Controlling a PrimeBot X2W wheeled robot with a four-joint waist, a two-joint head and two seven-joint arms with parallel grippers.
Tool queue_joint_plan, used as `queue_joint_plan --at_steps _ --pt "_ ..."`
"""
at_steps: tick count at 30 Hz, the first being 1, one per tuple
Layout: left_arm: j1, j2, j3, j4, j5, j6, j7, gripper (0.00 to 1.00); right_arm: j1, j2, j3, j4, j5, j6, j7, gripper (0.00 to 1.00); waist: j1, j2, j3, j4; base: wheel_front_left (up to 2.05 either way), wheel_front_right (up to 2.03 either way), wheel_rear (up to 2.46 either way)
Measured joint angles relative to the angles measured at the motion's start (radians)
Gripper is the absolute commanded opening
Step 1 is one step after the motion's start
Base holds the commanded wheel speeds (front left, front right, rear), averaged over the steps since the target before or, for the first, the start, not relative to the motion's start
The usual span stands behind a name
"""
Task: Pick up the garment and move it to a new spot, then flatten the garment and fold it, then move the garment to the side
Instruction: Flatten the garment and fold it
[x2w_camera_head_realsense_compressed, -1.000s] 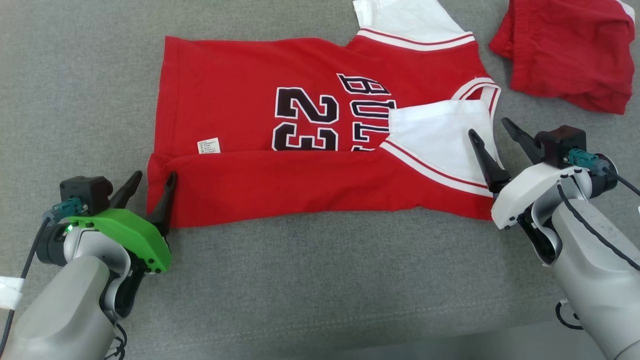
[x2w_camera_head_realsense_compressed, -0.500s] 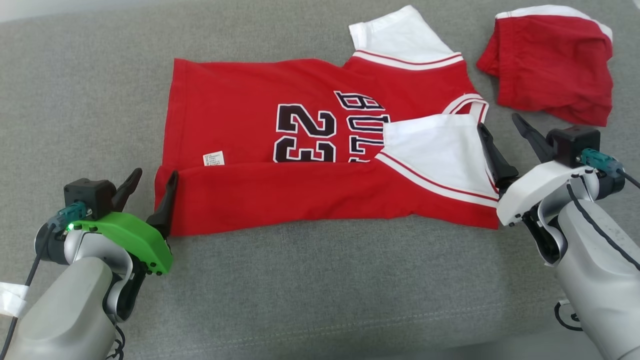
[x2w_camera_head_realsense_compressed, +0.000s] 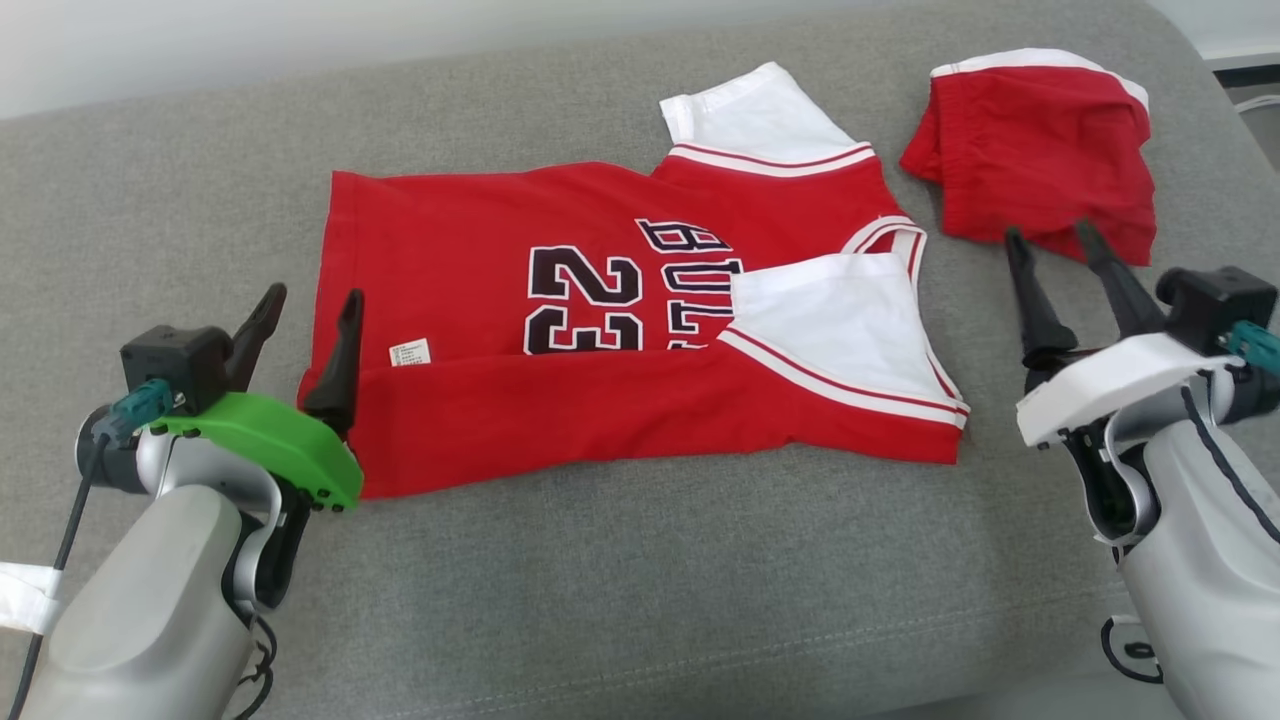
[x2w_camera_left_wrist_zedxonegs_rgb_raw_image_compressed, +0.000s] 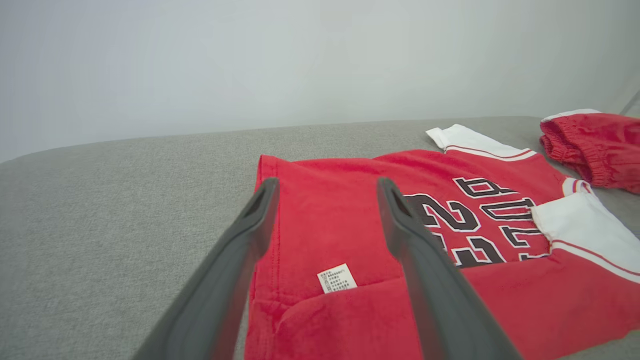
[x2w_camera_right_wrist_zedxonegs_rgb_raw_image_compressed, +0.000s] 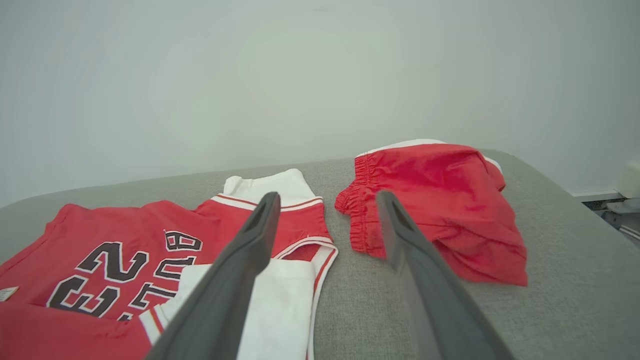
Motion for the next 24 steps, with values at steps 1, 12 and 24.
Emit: queue_joint_plan --at_steps 1,12,24 --pt "0.001 -0.004 0.007 -0.012 0.006 0.003 0.0 1.0 0.01 0.004 -0.014 -0.011 0.001 -0.006 0.0 1.0 0.0 0.0 -0.002 -0.002 0.0 0.0 0.0" --pt "0.029 -0.011 0.061 -0.061 0.053 0.029 0.0 1.0 0.059 0.036 -0.016 -0.072 -0.014 0.0 0.0 1.0 0.0 0.0 0.007 -0.019 0.0 0.0 0.0" --pt "-0.012 0.041 0.048 -0.06 0.06 -0.006 0.002 1.0 -0.059 0.032 0.028 -0.064 -0.03 0.021 0.0 1.0 0.0 0.0 0.078 -0.028 0.0 0.0 0.0"
